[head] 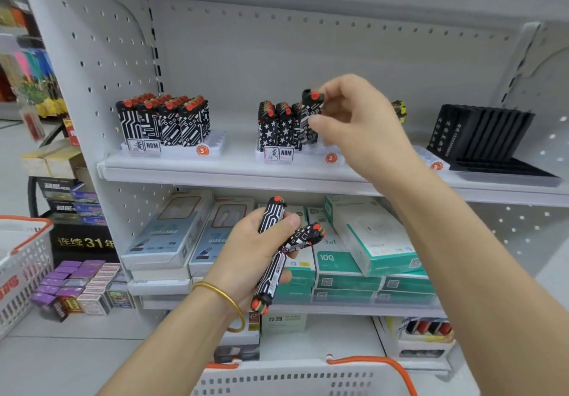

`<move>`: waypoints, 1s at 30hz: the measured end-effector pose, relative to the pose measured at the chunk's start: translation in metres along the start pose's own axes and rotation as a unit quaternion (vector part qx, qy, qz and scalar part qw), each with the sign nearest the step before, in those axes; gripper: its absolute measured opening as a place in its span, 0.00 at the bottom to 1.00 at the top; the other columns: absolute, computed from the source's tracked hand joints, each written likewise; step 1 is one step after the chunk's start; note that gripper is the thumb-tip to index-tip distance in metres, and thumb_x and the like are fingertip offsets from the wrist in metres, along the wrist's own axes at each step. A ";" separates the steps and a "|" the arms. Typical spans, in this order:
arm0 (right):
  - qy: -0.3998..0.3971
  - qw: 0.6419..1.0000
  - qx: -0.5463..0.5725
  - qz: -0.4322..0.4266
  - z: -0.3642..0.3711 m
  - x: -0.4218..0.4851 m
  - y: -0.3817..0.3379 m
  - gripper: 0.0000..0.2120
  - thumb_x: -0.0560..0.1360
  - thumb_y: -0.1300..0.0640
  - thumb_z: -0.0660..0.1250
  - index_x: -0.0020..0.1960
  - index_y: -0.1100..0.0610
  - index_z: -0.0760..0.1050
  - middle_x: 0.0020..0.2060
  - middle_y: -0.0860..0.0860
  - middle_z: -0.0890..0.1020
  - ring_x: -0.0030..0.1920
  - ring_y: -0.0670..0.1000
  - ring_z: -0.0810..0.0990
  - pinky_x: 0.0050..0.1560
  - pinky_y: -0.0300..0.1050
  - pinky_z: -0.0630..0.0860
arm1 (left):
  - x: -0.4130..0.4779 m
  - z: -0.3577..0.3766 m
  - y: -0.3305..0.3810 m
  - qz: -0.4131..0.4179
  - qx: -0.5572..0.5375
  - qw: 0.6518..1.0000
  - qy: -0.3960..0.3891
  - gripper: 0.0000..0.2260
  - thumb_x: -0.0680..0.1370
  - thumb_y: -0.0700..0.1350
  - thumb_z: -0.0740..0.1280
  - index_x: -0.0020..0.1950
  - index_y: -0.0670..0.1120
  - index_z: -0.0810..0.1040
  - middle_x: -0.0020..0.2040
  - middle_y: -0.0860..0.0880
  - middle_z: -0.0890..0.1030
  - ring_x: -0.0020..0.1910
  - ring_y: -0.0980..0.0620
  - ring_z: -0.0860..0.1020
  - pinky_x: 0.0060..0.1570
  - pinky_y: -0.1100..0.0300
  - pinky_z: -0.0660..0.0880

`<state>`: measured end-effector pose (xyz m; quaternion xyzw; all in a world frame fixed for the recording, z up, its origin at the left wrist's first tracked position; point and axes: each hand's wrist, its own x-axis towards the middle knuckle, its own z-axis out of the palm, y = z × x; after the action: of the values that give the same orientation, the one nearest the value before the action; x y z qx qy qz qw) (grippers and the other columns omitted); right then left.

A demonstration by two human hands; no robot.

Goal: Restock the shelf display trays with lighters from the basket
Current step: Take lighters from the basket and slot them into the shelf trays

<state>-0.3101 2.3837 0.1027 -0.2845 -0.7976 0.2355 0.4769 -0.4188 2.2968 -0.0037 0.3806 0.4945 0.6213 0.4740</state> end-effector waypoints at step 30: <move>0.040 0.932 -0.348 -0.092 0.016 -0.001 0.006 0.14 0.78 0.56 0.61 0.62 0.55 0.73 0.51 0.56 0.74 0.50 0.60 0.75 0.46 0.50 0.73 | 0.001 -0.002 -0.004 0.038 0.040 0.998 0.000 0.04 0.75 0.44 0.68 0.43 0.46 0.75 0.36 0.45 0.74 0.28 0.55 0.73 0.21 0.65 0.68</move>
<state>-0.3222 2.3857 0.0914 -0.3676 -0.8322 -0.1137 0.3991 -0.4201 2.2970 -0.0079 0.4182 0.5041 0.6184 0.4343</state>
